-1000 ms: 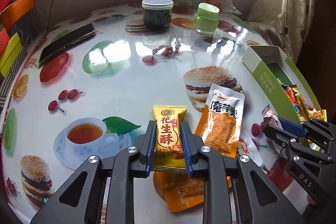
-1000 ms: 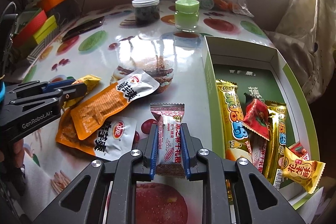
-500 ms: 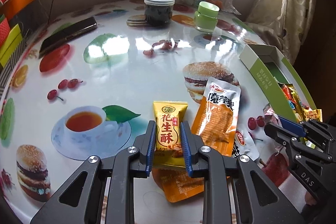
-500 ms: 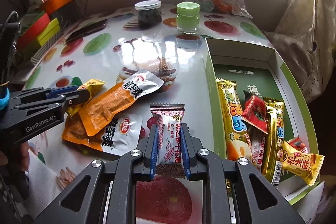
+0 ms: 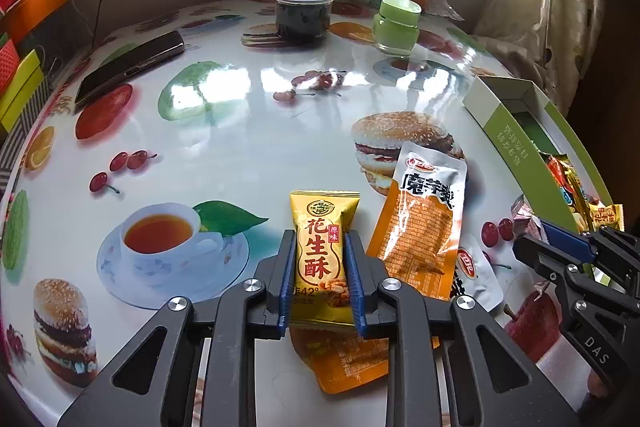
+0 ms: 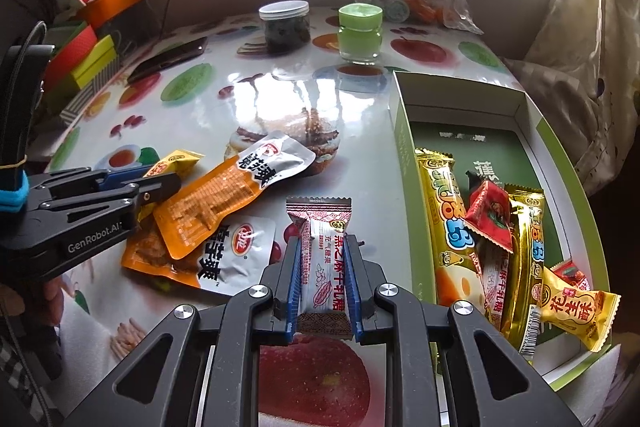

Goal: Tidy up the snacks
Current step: 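Grasp a pink-white bar with right gripper while left gripper grasps yellow peanut-candy pack, then carry the pink-white bar with right gripper while left gripper carries yellow pack over box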

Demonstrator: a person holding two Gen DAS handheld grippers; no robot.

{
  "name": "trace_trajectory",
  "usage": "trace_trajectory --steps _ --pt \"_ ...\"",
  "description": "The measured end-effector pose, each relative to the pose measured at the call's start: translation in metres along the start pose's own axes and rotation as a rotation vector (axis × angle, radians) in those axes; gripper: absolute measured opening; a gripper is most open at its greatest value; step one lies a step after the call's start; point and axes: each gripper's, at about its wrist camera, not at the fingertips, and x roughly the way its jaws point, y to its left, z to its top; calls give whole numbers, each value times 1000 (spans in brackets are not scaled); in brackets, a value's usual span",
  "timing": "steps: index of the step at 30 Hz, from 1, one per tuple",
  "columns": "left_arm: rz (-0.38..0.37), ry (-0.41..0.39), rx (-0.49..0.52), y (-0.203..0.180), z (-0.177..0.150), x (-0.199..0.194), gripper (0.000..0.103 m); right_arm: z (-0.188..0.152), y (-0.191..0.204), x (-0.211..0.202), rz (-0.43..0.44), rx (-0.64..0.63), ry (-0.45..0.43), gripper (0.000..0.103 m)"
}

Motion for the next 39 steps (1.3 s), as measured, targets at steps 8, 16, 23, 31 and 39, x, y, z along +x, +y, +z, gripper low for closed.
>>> trace_trajectory --steps 8,16,23,31,39 --pt "-2 -45 2 -3 2 -19 23 0 -1 -8 3 6 -17 19" --pt "-26 -108 25 -17 7 -46 23 0 -6 -25 7 27 -56 19" --pt "-48 -135 51 -33 12 -59 23 -1 -18 -42 -3 61 -96 19" --pt "-75 -153 80 -55 18 -65 23 -6 -37 -59 -32 105 -125 19" --pt "-122 -158 124 -87 26 -64 23 -15 -67 -75 -78 161 -145 19"
